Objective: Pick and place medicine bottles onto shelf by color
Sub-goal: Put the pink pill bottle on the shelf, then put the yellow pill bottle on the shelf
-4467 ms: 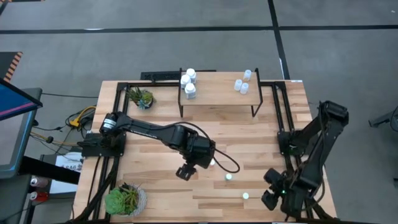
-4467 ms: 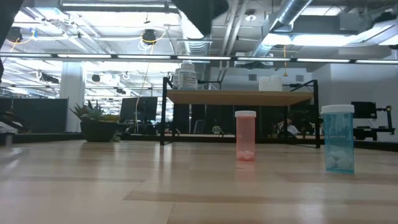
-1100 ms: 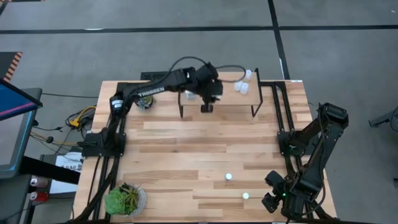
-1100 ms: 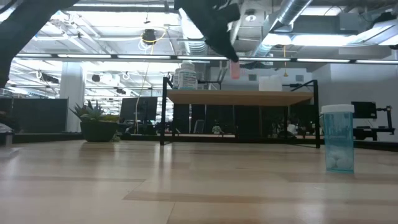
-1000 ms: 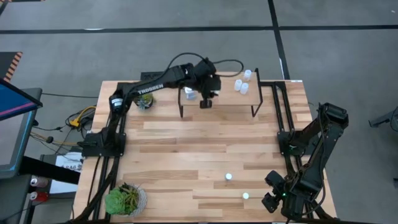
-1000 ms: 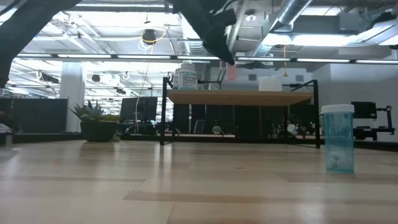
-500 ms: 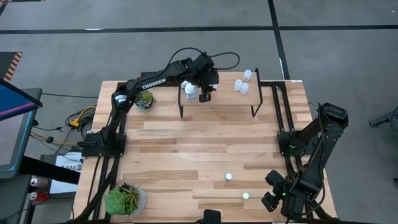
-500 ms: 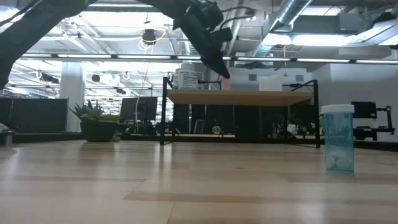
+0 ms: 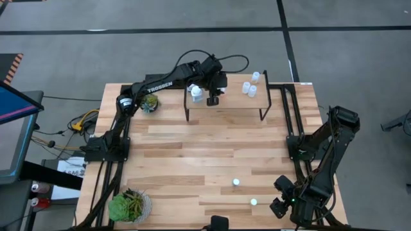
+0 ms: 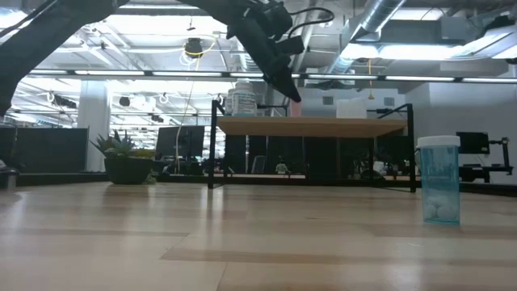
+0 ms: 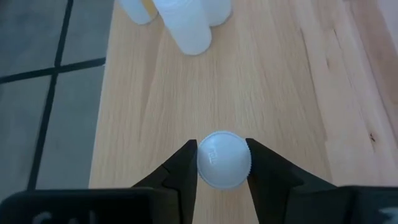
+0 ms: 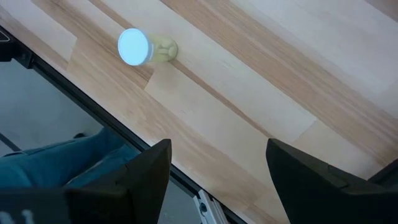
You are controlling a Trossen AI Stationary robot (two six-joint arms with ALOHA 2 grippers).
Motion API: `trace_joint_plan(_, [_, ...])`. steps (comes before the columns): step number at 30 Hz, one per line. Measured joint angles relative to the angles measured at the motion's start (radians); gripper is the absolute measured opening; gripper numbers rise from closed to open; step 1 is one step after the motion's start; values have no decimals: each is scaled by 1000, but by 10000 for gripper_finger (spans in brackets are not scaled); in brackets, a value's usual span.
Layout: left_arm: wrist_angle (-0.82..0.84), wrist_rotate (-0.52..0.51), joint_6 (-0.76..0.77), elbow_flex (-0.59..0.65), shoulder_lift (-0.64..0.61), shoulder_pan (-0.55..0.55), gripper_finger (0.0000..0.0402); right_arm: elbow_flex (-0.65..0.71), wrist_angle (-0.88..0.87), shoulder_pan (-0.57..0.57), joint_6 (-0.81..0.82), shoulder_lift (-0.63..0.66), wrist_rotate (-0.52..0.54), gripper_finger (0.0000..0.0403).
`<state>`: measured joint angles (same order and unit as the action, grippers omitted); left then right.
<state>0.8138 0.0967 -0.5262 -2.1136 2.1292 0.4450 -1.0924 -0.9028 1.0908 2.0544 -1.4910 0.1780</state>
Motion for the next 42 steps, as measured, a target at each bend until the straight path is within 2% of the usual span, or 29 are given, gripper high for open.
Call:
trace_joint_plan(11, [0,-7,1,0,0,0,158,0,1,0,1,0,-1,285])
trace_joint_plan(22, [-21,-7,14,-2,-16,-14,188,0,2,0,0,0,-2,285])
trace_joint_plan(25, [-8,-8,14,-43,-16,-23,193,0,2,0,-1,0,-2,285])
trace_joint_plan(30, [80,-32,52,-182,-19,-48,197,0,18,0,-16,0,-4,285])
trace_joint_plan(32, [163,-30,77,-245,-19,-61,197,0,31,3,-66,-2,-4,285])
trace_joint_plan(36, [229,-31,114,-204,-88,-91,197,0,81,5,-288,-2,-4,285])
trace_joint_plan(42, [447,-30,167,-204,-143,-128,197,25,78,-30,-577,-2,-4,285])
